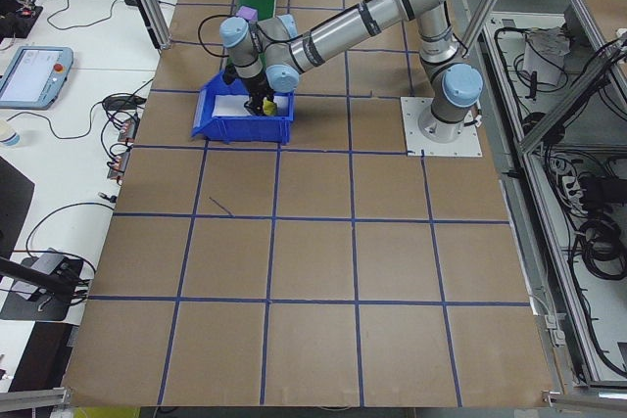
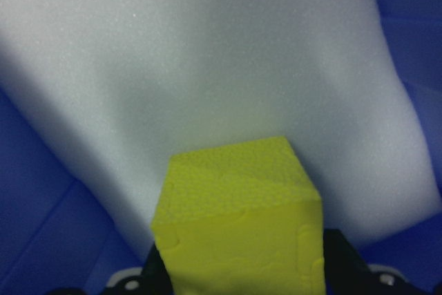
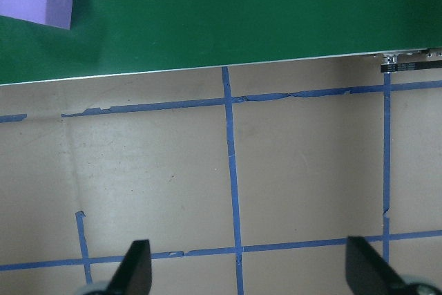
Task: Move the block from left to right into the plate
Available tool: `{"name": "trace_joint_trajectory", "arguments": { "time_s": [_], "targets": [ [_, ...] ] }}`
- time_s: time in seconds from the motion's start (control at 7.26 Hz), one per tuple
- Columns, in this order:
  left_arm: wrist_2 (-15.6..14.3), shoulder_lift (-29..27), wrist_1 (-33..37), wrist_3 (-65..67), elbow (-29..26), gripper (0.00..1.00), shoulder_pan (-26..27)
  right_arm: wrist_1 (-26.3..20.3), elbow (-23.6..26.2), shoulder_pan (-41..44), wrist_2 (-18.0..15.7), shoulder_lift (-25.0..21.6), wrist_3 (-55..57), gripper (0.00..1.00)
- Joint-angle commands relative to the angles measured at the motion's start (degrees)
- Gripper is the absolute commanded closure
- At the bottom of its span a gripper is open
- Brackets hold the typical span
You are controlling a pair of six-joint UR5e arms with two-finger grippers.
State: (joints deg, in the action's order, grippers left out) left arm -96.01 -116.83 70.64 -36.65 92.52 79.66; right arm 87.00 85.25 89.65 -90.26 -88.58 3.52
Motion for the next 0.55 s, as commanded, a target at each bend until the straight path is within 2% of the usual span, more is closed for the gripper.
{"name": "trace_joint_trajectory", "arguments": {
  "time_s": [0.0, 0.14, 0.28, 0.41],
  "targets": [
    [2.8, 3.5, 1.2, 4.4, -2.2, 0.51, 0.2, -0.1, 0.0, 0.0, 0.0, 0.0, 0.0, 0.0],
    [4.8, 6.1, 6.1, 6.1, -4.8, 0.51, 0.4, 0.0, 0.0, 0.0, 0.0, 0.1, 0.0, 0.0],
    [4.8, 8.4, 9.6, 11.3, -8.0, 0.5, 2.7, 0.0, 0.0, 0.0, 0.0, 0.1, 0.0, 0.0],
    [4.6, 10.1, 9.8, 21.2, -9.0, 0.49, 8.1, 0.0, 0.0, 0.0, 0.0, 0.1, 0.0, 0.0]
  ]
}}
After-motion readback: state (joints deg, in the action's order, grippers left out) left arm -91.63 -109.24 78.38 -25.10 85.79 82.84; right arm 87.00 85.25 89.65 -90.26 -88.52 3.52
